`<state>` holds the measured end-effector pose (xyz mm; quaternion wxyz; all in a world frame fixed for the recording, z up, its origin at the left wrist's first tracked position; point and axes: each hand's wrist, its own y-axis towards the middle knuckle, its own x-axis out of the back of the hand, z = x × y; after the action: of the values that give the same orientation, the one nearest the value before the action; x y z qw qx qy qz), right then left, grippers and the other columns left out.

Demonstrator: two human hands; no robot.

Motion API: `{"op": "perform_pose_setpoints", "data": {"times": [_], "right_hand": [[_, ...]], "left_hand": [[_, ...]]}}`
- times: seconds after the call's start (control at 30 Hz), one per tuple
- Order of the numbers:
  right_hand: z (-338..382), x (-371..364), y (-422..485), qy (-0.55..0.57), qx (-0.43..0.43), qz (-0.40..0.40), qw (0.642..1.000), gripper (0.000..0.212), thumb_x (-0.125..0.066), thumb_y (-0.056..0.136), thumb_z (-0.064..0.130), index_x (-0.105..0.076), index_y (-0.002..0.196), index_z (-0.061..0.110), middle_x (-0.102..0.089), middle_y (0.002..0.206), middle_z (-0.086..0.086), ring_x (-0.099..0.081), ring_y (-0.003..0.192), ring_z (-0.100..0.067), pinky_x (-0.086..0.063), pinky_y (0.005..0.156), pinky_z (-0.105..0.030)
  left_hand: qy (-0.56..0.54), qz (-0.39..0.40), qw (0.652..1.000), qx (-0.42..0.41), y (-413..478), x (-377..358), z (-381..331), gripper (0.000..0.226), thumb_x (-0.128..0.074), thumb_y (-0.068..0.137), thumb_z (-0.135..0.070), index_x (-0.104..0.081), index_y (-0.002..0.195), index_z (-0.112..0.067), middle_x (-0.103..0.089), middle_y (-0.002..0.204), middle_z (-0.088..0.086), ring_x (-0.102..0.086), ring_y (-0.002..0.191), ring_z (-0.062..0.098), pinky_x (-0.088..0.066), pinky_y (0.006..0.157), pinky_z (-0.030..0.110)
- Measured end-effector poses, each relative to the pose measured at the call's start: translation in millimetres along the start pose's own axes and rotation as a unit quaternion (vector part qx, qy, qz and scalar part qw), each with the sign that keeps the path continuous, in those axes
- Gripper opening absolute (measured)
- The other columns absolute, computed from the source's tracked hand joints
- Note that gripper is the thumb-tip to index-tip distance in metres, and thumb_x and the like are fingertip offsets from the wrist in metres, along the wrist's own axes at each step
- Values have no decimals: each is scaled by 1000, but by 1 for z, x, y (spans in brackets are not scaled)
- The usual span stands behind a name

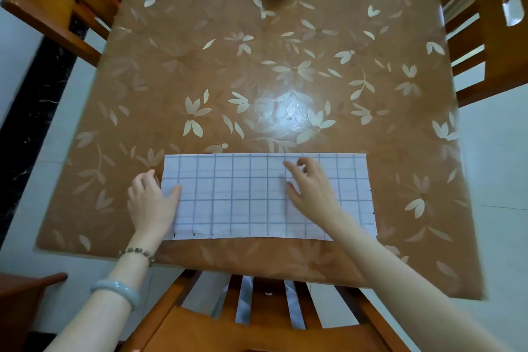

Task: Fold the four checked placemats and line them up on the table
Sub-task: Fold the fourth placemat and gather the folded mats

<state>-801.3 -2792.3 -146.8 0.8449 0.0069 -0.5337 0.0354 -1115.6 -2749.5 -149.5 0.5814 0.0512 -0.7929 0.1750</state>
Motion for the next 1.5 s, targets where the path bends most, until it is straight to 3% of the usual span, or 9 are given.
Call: {"op": "perform_pose_setpoints", "data": {"times": [0.1,0.33,0.5,0.63,0.8,1.03,1.2,1.37,1.5], "right_hand": [[29,-14,6,35,5,91,995,45,-60,85,16,-53,129,10,-49,104,-14,-51,92,-32,-38,60,-30],[27,-17,14,56,-59,161,984,62,-63,80,26,-40,137,21,-37,105,-3,-44,95,-22,-45,68,-33],[27,-13,18,52,-62,201,976,82,-72,73,37,-30,143,25,-30,104,1,-37,96,-18,-46,74,-33],[28,-12,15,43,-63,219,973,94,-76,66,38,-25,144,25,-29,106,0,-36,102,-21,-48,84,-39],[36,-13,17,32,-67,219,973,95,-76,66,38,-25,144,23,-33,112,-4,-37,104,-23,-47,86,-39],[70,-31,22,54,-68,192,978,90,-75,68,39,-28,142,19,-36,117,-8,-40,106,-27,-43,78,-31],[74,-35,24,73,-71,187,977,96,-78,66,39,-26,144,19,-36,120,-10,-40,109,-28,-43,90,-35],[73,-35,26,70,-77,202,974,99,-79,65,39,-24,145,21,-35,122,-9,-40,109,-27,-45,88,-36],[73,-34,26,74,-89,205,972,94,-76,64,38,-28,142,21,-36,117,-9,-39,104,-25,-44,85,-36]], "left_hand": [[-16,22,999,41,-2,4,-7,66,-68,84,-39,-42,134,-5,-43,137,16,-40,123,34,-38,100,47],[-94,73,988,99,5,9,-18,45,-67,84,-32,-45,115,-8,-58,110,12,-58,94,31,-52,76,42],[-127,153,972,127,10,15,-10,45,-64,85,-41,-57,118,-10,-66,109,7,-64,88,27,-56,75,42],[-251,218,938,95,12,31,-9,13,-65,89,-19,-62,101,-13,-66,101,4,-64,88,24,-53,71,38],[-252,204,945,44,15,65,-10,14,-68,87,-15,-66,100,-13,-69,95,3,-65,82,17,-51,66,32],[-218,158,963,8,23,114,-13,10,-74,81,-16,-71,89,-13,-73,82,4,-70,78,24,-56,73,41],[-211,148,966,-34,11,139,-24,5,-74,81,-16,-72,80,-20,-74,72,-6,-71,74,18,-50,62,28],[-214,154,959,-107,-21,153,-66,13,-76,76,-26,-69,75,-15,-72,78,8,-66,70,22,-49,67,34],[-204,160,951,-168,-53,147,-117,15,-74,77,-21,-62,68,-24,-62,66,-5,-55,60,1,-40,59,12]]}}
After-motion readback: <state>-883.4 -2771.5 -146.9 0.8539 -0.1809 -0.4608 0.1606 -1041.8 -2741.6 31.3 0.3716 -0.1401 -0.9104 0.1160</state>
